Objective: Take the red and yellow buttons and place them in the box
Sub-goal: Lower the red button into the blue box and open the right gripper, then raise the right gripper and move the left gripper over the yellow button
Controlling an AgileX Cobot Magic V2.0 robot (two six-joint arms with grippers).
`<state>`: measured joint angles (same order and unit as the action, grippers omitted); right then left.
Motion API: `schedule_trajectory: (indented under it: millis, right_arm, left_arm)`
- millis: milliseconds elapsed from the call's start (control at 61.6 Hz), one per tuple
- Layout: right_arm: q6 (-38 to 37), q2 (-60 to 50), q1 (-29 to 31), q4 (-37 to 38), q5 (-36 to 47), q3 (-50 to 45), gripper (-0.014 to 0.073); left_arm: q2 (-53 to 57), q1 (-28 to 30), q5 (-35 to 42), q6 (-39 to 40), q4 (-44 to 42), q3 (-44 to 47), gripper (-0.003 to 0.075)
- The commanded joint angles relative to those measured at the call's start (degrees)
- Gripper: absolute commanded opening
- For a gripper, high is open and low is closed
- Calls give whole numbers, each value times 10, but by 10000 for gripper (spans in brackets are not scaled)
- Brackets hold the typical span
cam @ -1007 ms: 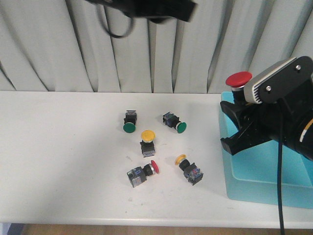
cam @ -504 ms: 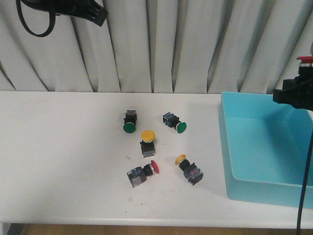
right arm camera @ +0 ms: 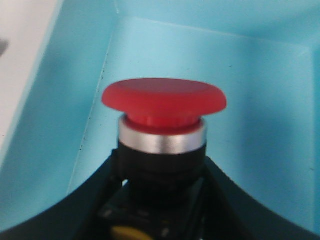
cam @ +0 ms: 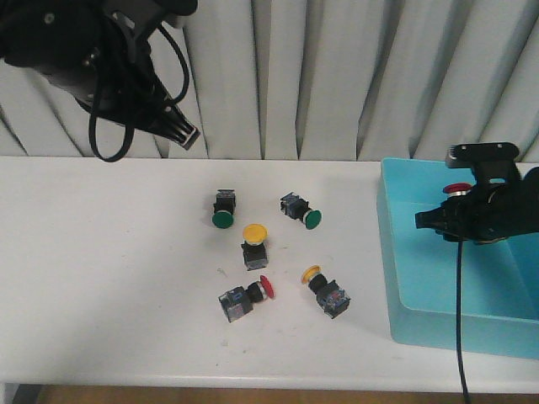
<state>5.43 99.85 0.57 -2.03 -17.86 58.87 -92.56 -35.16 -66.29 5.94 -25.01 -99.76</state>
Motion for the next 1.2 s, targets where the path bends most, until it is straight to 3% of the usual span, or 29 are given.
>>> schedule_trajectory:
  millis: [0, 162, 471, 910, 1186]
  right_arm:
    - [7, 23, -2, 1, 5, 52, 25]
    - [11, 77, -2, -5, -44, 101, 98]
    - [66, 129, -2, -52, -76, 133, 330]
    - [103, 123, -2, -60, -83, 136, 439]
    - [110, -4, -2, -57, -118, 146, 439]
  left_arm:
    - [21, 0, 40, 16, -19, 5, -8]
    - [20, 0, 39, 16, -17, 12, -6]
    - [20, 0, 32, 16, -17, 12, -4]
    - [20, 0, 30, 9, -17, 12, 18]
    - [20, -8, 100, -14, -17, 9, 138]
